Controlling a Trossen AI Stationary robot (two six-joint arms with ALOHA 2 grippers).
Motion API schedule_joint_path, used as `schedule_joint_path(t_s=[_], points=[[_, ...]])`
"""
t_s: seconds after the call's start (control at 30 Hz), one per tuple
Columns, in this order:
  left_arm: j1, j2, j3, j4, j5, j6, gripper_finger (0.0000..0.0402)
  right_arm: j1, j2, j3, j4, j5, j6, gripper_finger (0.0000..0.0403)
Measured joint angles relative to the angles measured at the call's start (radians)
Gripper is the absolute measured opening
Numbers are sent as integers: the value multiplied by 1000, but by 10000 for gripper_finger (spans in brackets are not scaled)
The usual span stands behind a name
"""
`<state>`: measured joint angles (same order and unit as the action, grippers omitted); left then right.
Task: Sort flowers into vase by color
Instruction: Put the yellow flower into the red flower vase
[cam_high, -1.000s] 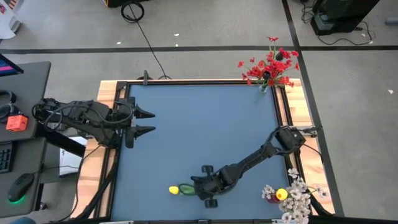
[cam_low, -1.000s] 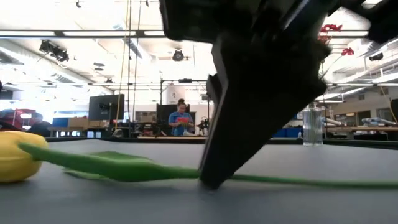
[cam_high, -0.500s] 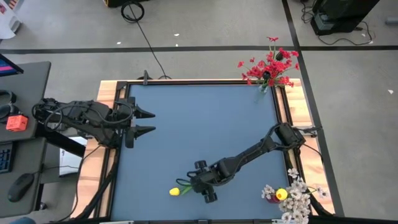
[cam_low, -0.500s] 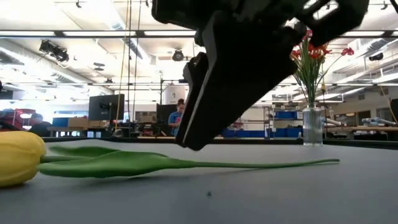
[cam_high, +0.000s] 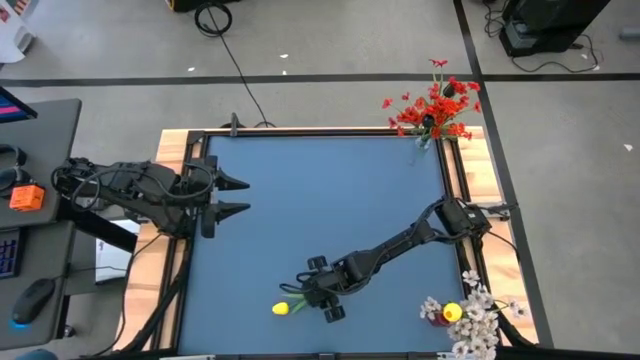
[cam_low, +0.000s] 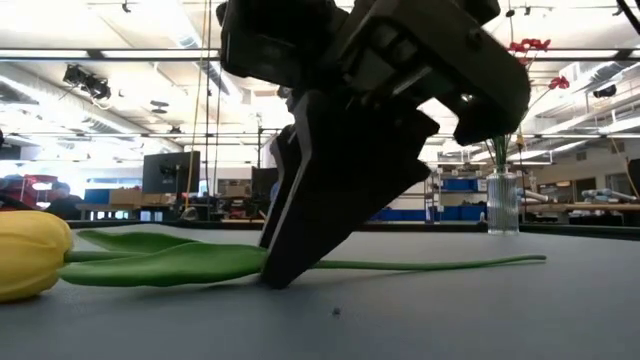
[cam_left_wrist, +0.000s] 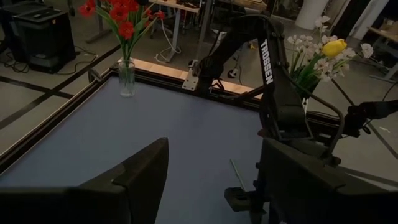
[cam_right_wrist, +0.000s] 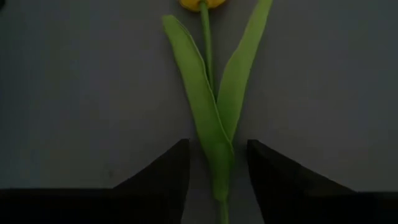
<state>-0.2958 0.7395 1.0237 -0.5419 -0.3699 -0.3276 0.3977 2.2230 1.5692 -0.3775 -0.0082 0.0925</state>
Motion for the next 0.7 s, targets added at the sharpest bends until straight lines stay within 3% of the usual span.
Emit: schedule_joint_path(t_s=[0.13,0.33,0.7], points=[[0,0,0,0,0,0,266,2,0,0,-5,12,-15,129],[0,0,0,-1,0,0,266,-5,0,1,-24,-2,16,18],[0,0,0,-1,0,0,266,-48,-68,-3,-2,19,152,7]])
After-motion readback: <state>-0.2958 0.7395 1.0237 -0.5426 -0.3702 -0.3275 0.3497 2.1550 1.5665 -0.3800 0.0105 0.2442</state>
